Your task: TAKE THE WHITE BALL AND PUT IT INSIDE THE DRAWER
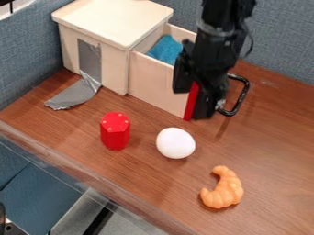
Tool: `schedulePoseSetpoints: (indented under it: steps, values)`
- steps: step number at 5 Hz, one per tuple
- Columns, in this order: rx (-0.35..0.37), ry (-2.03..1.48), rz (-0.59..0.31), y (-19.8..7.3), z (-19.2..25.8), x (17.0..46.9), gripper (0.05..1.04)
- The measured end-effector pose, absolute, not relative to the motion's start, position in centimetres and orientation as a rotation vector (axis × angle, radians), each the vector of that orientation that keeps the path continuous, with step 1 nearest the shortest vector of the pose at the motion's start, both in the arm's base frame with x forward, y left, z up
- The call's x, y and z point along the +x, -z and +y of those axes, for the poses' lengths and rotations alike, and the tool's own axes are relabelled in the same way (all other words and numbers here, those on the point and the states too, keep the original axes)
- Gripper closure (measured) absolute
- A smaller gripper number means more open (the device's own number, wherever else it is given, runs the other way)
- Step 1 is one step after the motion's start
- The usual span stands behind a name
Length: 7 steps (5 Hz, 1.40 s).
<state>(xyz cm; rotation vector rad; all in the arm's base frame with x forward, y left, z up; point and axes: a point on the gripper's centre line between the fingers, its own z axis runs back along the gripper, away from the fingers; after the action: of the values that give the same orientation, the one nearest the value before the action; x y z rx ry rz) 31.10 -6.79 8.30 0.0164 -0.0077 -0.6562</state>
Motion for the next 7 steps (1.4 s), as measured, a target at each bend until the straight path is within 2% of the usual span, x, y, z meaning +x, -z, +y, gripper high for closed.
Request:
schedulePoseSetpoints:
  steps: [2,4,5,7]
  values:
    - [0.029,0.643,-0.001,-5.3,-6.2,29.4,0.082]
    - [0.02,0.637,-0.017,-4.9,-6.3,29.4,0.082]
    - [-0.003,0.653,-0.015,-4.8,-6.1,29.3,0.082]
    - [-0.001,0.726,0.006,-4.1,-5.9,29.3,0.082]
